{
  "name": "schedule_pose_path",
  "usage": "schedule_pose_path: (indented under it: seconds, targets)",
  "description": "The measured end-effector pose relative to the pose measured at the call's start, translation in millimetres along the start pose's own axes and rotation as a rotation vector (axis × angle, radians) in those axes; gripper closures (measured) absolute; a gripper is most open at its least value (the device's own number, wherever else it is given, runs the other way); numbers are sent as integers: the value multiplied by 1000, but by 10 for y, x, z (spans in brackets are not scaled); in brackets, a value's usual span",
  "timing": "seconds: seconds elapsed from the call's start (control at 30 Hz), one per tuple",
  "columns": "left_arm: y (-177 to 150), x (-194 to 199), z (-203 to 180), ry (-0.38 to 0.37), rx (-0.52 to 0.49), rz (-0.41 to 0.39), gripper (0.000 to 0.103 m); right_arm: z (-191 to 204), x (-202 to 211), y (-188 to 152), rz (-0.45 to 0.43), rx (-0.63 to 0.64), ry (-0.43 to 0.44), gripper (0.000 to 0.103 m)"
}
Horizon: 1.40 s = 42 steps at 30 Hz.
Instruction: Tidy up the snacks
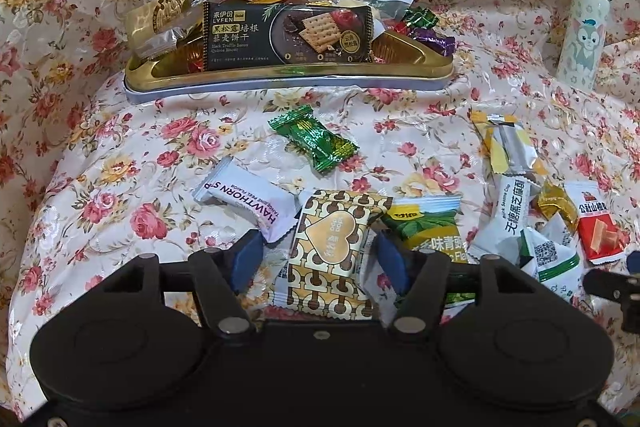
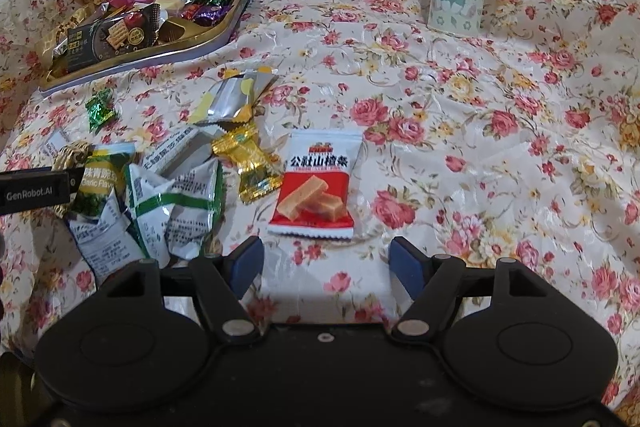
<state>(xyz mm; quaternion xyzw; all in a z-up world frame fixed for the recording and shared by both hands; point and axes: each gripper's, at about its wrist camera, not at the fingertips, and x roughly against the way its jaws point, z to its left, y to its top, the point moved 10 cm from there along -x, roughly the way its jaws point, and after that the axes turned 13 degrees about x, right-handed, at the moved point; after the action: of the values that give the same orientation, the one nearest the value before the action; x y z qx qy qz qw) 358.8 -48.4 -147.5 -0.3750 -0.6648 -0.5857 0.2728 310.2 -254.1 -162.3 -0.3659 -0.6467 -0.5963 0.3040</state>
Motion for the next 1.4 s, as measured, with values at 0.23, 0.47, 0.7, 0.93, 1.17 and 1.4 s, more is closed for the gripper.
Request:
schedule_pose_path:
  seconds: [0.23, 0.47, 0.7, 0.93, 1.17, 1.4]
  targets:
    - [-3, -3, -12, 3, -4, -7, 37, -22, -140, 177, -13, 1, -15, 27]
    - [1, -3, -8, 3, -5, -7, 36, -34, -245, 315, -35, 21, -42, 25]
    - [2, -4, -4, 5, -1, -5, 36, -34, -256, 341, -58, 30, -55, 29]
    - [7, -13, -8, 12, -4, -2, 36, -87, -172, 279, -62, 9, -46, 52]
    - [7, 40, 30, 25, 7, 9, 52, -142, -68, 151, -51, -14, -30, 63]
    - [-102, 164, 33, 10, 22, 56, 57, -192, 102, -79, -46, -59, -7, 64]
